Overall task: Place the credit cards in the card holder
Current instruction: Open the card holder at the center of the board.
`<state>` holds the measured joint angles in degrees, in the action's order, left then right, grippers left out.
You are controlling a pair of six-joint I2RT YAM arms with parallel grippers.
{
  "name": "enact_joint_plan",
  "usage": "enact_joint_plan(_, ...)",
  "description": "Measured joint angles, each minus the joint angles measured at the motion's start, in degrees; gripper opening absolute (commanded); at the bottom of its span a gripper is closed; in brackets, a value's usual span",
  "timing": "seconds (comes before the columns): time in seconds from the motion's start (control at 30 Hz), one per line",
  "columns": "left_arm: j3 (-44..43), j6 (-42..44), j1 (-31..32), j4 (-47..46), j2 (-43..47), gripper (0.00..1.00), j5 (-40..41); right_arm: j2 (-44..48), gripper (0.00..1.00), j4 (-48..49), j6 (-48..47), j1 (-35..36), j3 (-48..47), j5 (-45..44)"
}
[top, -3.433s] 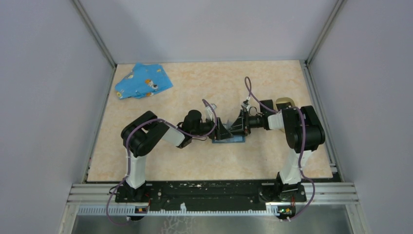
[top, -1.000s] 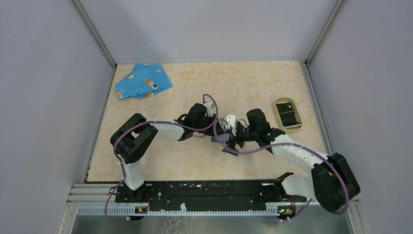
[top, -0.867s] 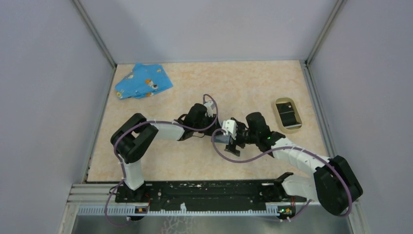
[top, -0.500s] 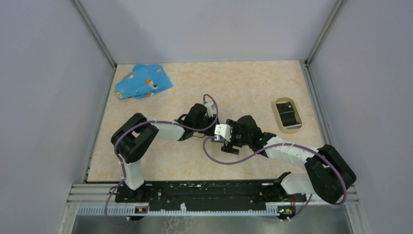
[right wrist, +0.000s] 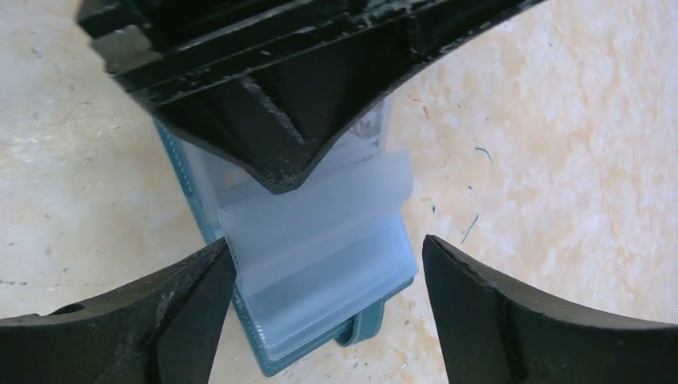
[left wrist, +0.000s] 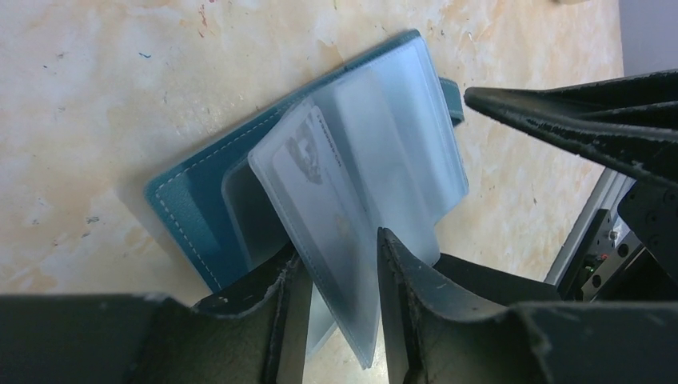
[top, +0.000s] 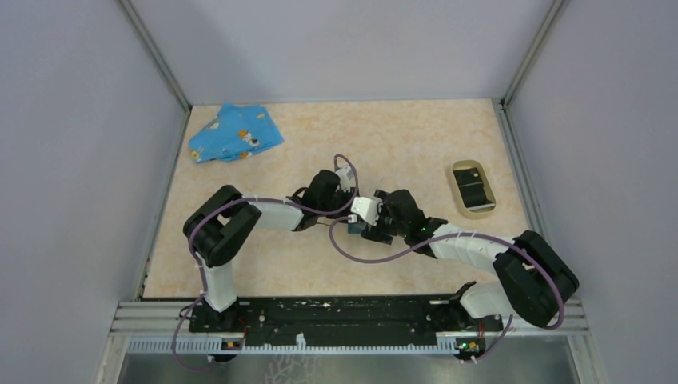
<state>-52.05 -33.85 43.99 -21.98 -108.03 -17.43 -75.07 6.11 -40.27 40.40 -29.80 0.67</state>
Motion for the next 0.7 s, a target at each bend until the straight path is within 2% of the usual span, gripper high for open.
enact_joint_plan(0.17,0.0,-0.7,-0.3,-0.8,0.0,0.55,-0.6,0.0,0.79,1.2,1.1,0.0,0.0,-3.0)
enact_joint_plan(0.7,2.5,-2.6,-2.3,-4.7,0.0,0.50,-2.4,0.0,0.74,0.6,6.0,-2.9,-1.7,-5.2)
